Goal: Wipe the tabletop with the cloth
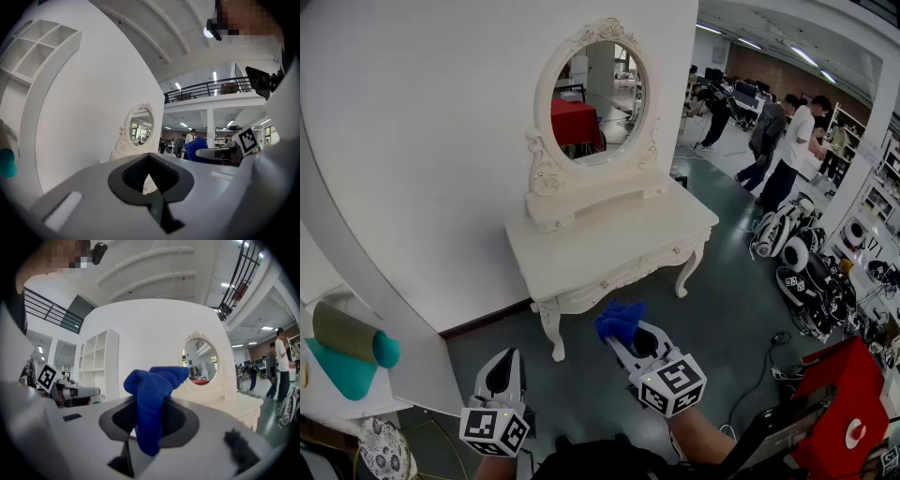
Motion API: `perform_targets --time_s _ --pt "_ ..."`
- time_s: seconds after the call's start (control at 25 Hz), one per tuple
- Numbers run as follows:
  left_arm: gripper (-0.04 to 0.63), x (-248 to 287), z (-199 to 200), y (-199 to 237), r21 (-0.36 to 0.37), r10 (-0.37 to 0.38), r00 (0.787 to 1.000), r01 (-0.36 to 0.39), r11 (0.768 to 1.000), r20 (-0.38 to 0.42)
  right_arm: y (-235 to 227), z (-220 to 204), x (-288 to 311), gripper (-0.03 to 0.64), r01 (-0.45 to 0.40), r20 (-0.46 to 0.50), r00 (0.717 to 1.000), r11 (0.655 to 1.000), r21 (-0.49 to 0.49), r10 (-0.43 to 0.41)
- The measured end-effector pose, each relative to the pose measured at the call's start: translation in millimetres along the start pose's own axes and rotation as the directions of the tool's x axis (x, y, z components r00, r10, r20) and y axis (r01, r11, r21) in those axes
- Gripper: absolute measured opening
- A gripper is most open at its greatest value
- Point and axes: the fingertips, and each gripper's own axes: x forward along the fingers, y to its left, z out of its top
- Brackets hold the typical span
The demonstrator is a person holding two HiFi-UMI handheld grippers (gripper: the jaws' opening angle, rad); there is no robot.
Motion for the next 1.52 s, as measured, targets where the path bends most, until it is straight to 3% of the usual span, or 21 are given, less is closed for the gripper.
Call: perform_targets --time_s 0.64,0.84,1.0,1.36,1.52 --pt "0.006 -1.8 0.0 17.4 -0.009 -0.011 1.000 0.011 1.000 0.001 9.4 8.0 13.5 0.124 -0.010 0.042 0.999 0.999 0.033 0.009" --pt "0.006 -3.9 -2.2 42.2 -0.039 0.026 0.999 -0.027 0.999 -0.026 19.3 8.1 27.6 0.124 -0.011 0.046 0.999 0.999 0.043 0.009" --pt "0.006 -3.4 2.2 55.0 -0.011 -0.004 1.000 0.004 1.000 -0.012 29.3 6.4 40.7 0.124 0.000 0.031 1.000 0.999 0.036 -0.001" --pt "0.006 -8.9 6.2 91.3 -0.030 -0.057 0.998 0.057 0.998 0.011 55.9 15.3 65.9 0.124 0.041 0.047 0.998 0.999 0.003 -0.041" --pt "0.006 -11.0 9.6 93.4 -0.018 -0.115 0.993 0.116 0.993 0.026 62.3 14.1 72.7 0.124 0.061 0.039 0.997 0.998 -0.002 -0.061"
